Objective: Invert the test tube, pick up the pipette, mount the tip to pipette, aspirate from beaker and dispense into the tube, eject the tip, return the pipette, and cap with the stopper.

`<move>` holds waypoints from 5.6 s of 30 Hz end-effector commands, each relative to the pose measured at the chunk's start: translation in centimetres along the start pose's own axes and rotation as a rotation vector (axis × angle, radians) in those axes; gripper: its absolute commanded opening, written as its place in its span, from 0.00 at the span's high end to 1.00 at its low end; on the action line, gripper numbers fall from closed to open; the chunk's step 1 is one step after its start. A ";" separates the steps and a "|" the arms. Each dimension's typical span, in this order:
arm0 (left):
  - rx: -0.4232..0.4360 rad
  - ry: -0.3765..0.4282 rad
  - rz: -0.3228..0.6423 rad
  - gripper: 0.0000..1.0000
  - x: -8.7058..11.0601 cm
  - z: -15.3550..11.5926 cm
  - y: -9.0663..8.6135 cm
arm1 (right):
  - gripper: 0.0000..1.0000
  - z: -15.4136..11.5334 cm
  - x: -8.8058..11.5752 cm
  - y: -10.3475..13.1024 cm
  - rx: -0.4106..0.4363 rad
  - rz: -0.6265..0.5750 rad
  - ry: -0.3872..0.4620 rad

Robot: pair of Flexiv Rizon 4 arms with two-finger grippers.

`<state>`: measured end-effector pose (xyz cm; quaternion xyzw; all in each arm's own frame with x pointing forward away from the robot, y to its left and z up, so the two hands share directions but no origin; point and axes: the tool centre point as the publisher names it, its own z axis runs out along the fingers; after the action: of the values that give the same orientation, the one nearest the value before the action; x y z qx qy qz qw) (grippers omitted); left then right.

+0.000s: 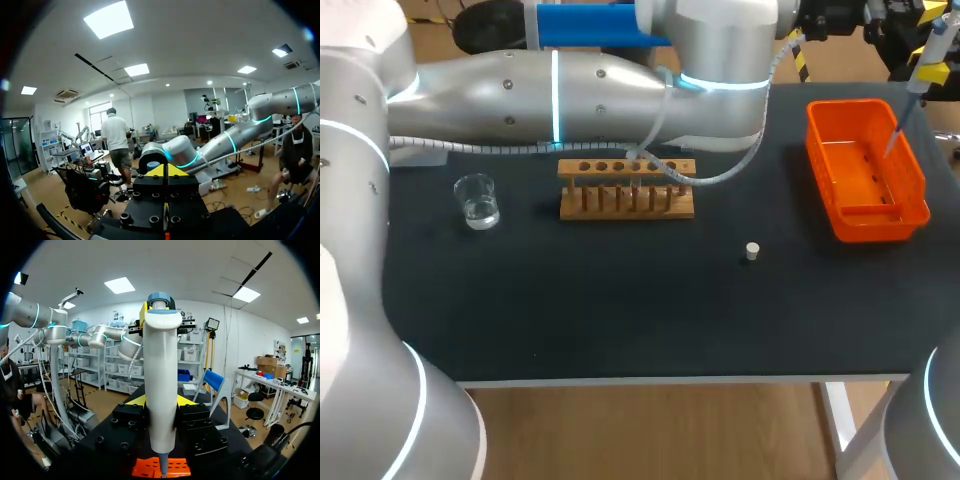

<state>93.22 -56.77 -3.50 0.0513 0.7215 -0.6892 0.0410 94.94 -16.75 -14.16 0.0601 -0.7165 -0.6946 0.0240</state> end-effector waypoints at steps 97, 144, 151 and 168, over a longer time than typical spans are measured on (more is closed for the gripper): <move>-0.068 0.055 -0.105 1.00 -1.1 2.0 4.4 | 1.00 0.0 0.0 0.1 0.003 0.000 0.000; -0.088 0.096 -0.150 0.00 -1.1 -5.3 -0.8 | 1.00 0.0 0.0 0.1 0.003 0.000 0.000; -0.140 0.026 -0.207 0.00 0.5 -11.7 -0.4 | 1.00 0.0 0.0 0.1 0.003 0.000 0.000; -0.175 -0.052 -0.232 0.00 5.5 -24.5 3.4 | 1.00 0.0 0.0 0.1 0.003 0.000 0.000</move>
<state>89.93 -38.02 -6.60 -0.0479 0.7914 -0.6088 -0.0277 94.91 -16.74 -14.19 0.0599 -0.7164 -0.6947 0.0235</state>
